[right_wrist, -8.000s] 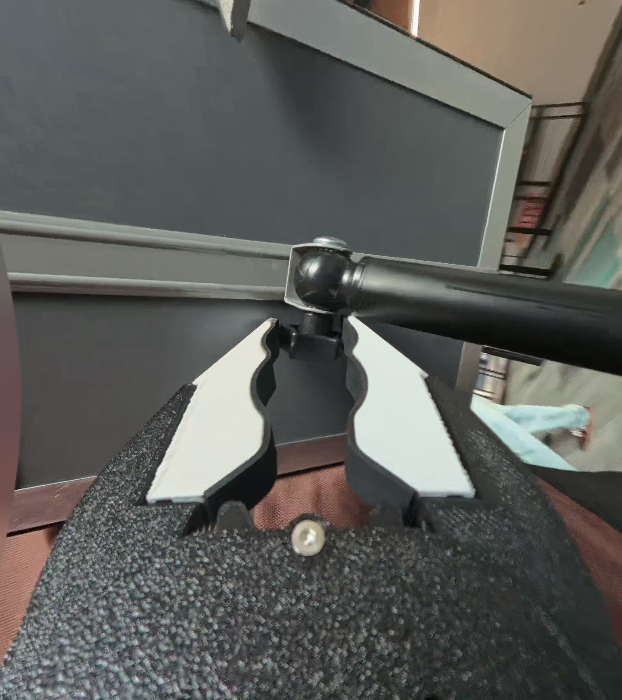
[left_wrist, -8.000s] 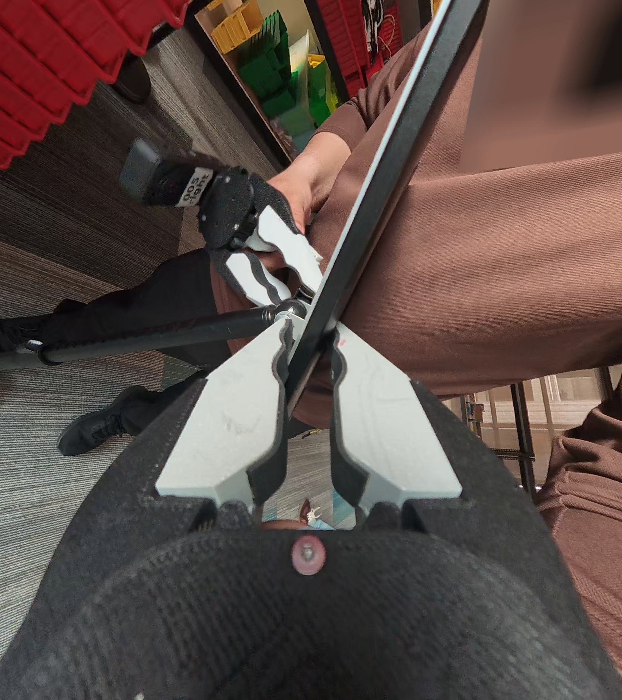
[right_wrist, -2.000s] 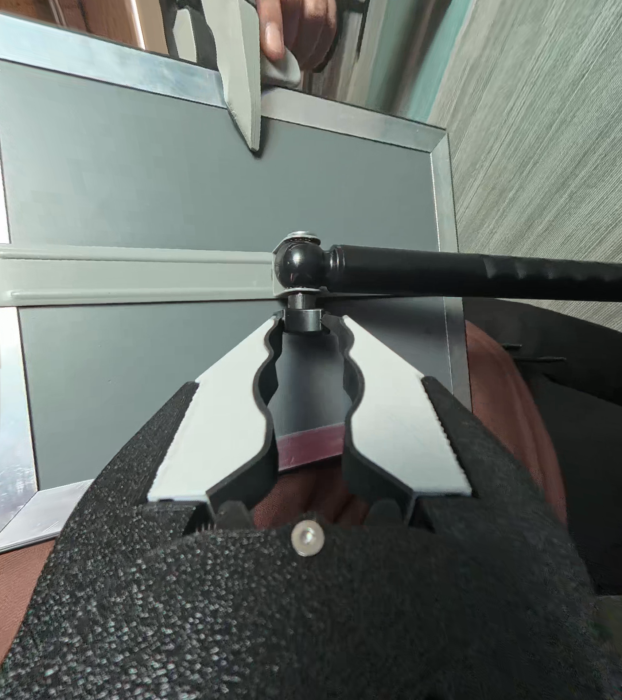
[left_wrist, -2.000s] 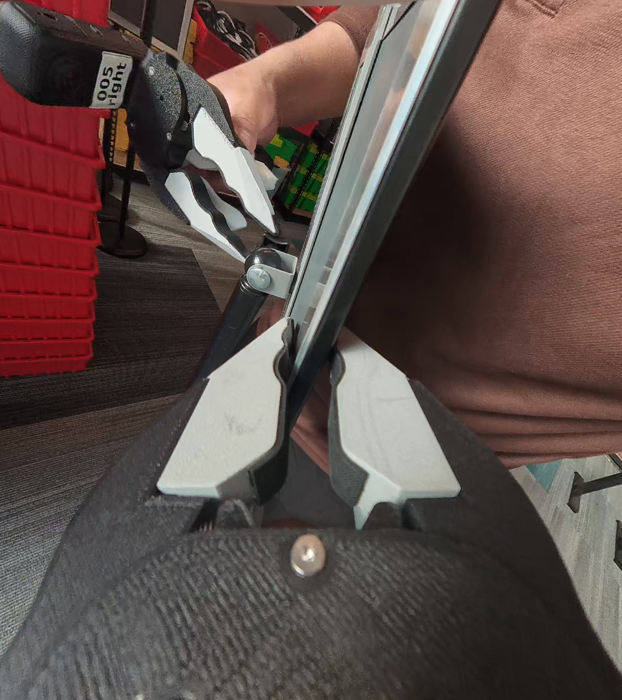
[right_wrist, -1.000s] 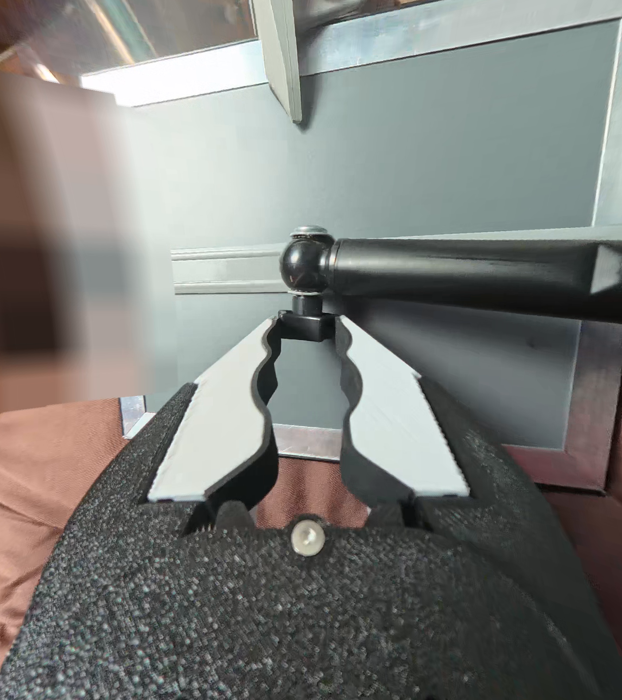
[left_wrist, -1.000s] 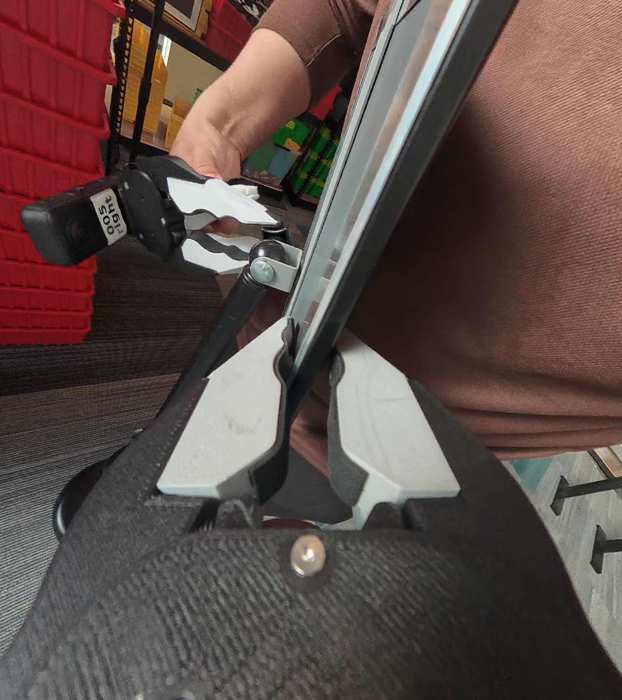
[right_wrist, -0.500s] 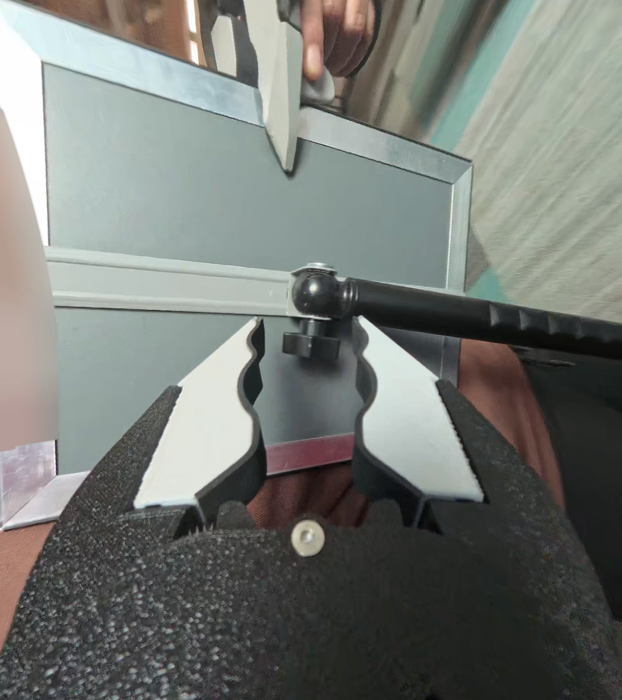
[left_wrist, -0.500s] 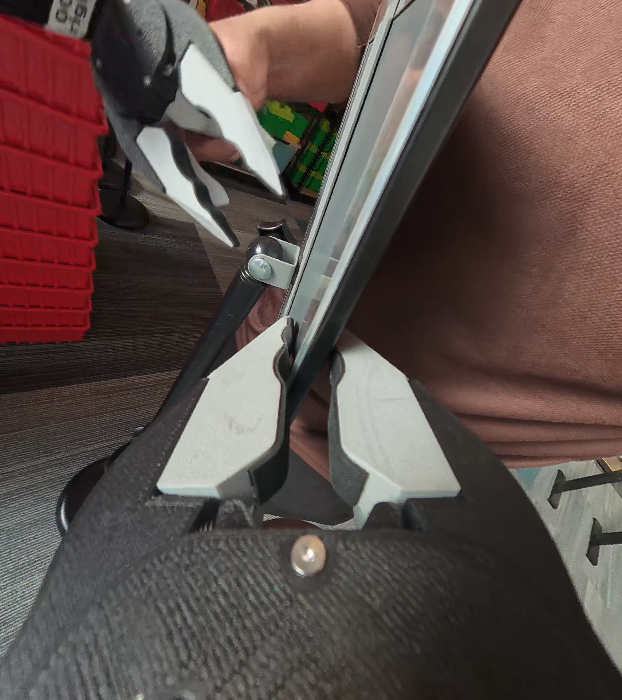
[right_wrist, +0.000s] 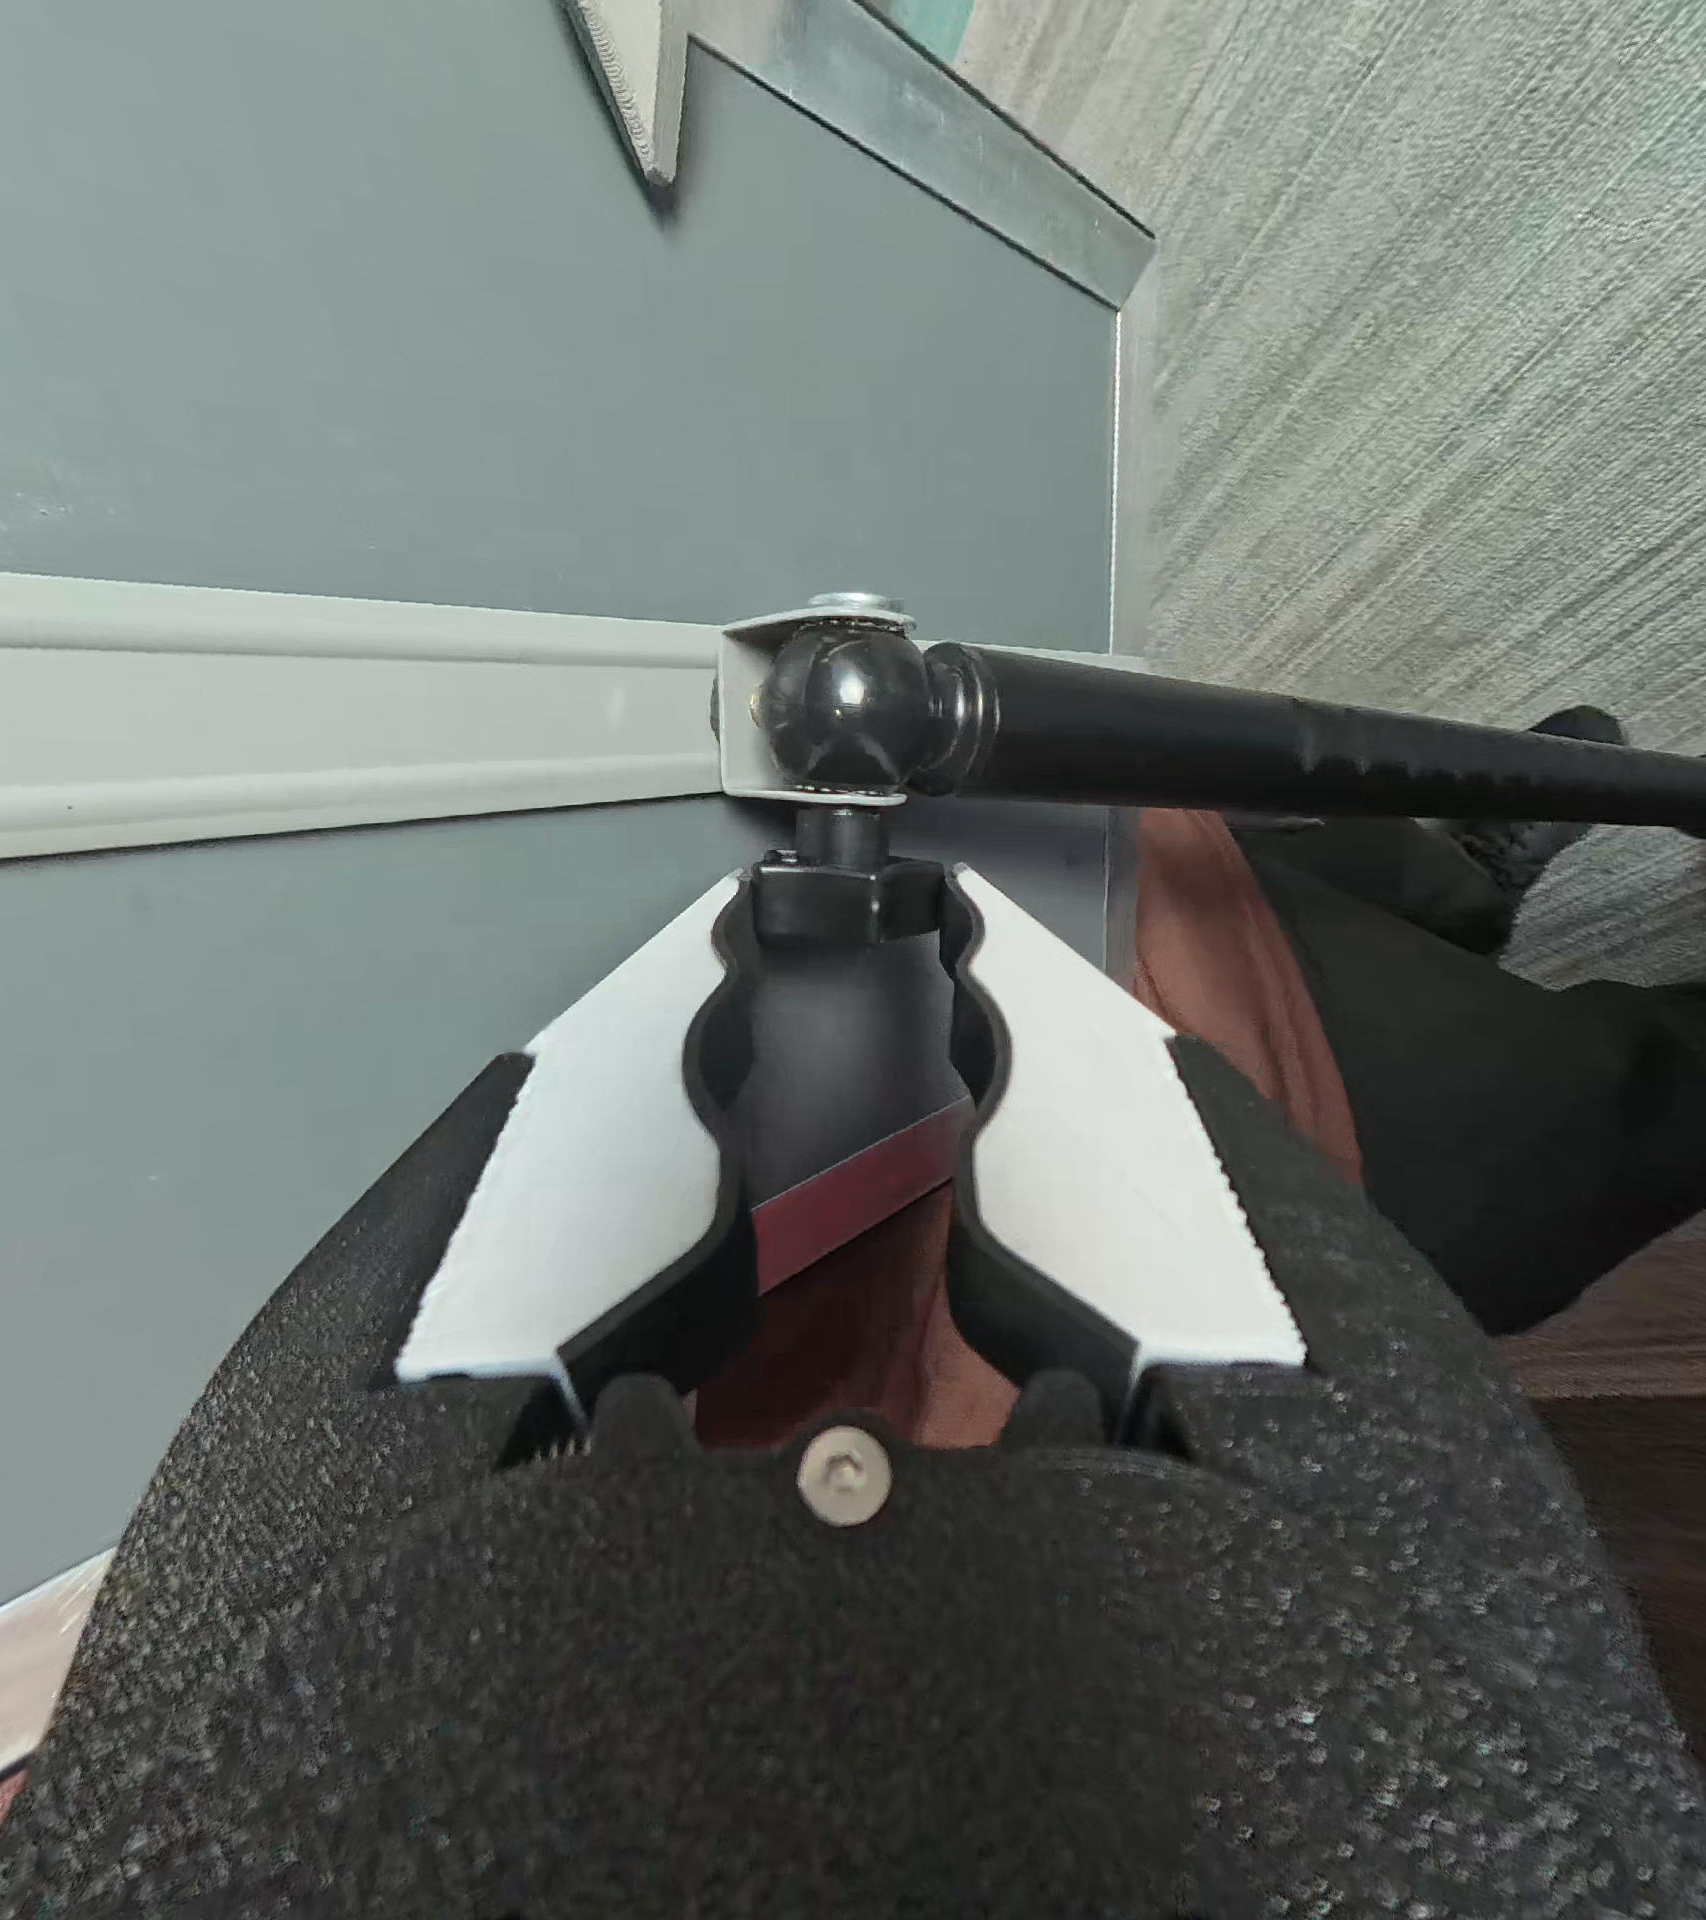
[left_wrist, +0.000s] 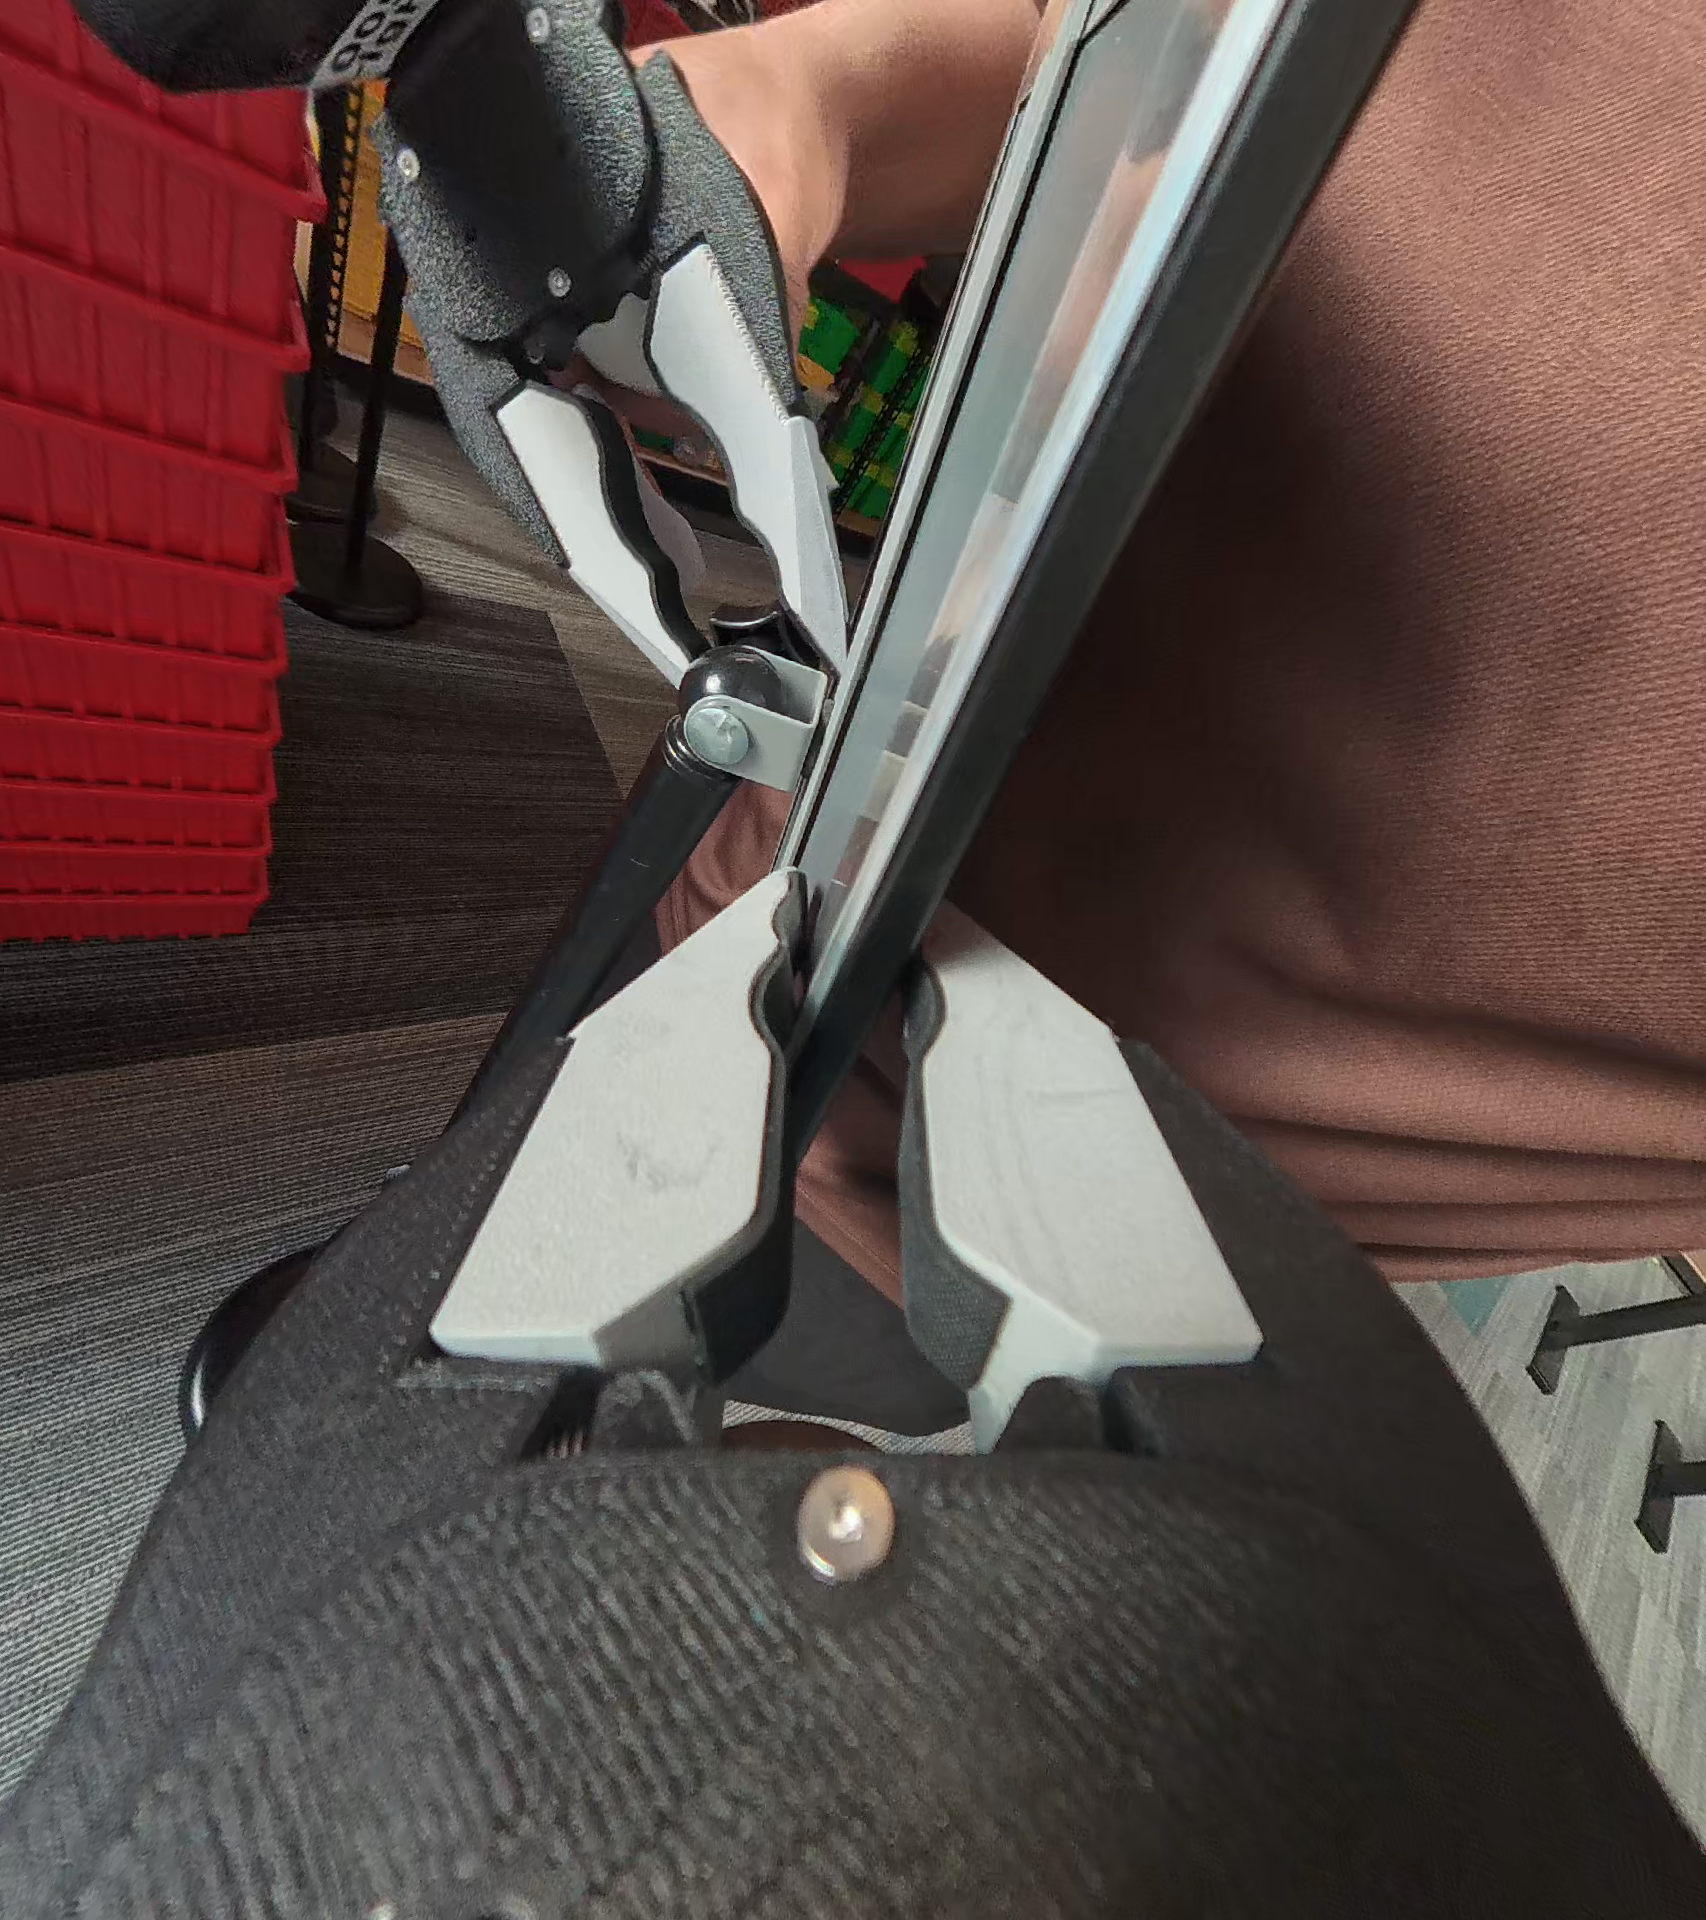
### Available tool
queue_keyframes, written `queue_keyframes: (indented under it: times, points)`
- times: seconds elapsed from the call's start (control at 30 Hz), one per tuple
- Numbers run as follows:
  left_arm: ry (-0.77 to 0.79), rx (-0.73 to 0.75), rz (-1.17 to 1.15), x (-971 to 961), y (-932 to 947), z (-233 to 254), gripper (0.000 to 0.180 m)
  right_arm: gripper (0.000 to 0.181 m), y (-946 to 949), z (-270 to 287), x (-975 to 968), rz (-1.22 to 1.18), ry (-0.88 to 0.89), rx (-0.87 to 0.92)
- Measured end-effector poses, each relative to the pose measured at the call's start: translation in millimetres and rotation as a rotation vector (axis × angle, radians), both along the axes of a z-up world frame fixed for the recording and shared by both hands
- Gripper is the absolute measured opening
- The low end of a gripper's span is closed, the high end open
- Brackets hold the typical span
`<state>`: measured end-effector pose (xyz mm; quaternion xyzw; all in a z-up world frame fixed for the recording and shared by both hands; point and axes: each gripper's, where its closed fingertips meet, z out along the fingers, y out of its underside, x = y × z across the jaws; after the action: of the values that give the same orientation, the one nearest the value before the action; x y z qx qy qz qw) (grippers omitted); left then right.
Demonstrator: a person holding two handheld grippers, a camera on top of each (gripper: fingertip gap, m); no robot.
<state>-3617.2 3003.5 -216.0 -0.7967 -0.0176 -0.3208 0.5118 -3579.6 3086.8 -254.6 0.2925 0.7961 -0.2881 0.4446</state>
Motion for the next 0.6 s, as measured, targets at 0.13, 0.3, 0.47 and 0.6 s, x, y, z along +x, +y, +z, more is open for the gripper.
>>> queue_keyframes:
  times: [0.13, 0.3, 0.47, 0.6]
  points:
    - [0.006, -0.014, -0.009, 1, -2, 0, 0.015, 0.034, -4, 3, 5, 0.029, -0.184, -0.112]
    - [-0.001, -0.024, -0.017, 2, -3, -1, 0.015, 0.032, -8, 20, 11, 0.067, -0.640, -0.379]
    - [-0.012, -0.051, 0.013, -1, -5, -1, 0.015, 0.033, -10, 23, 8, 0.084, -0.679, -0.431]
    - [0.008, -0.059, 0.010, 1, 0, -1, 0.015, 0.034, 2, 7, -1, 0.067, -0.234, -0.142]
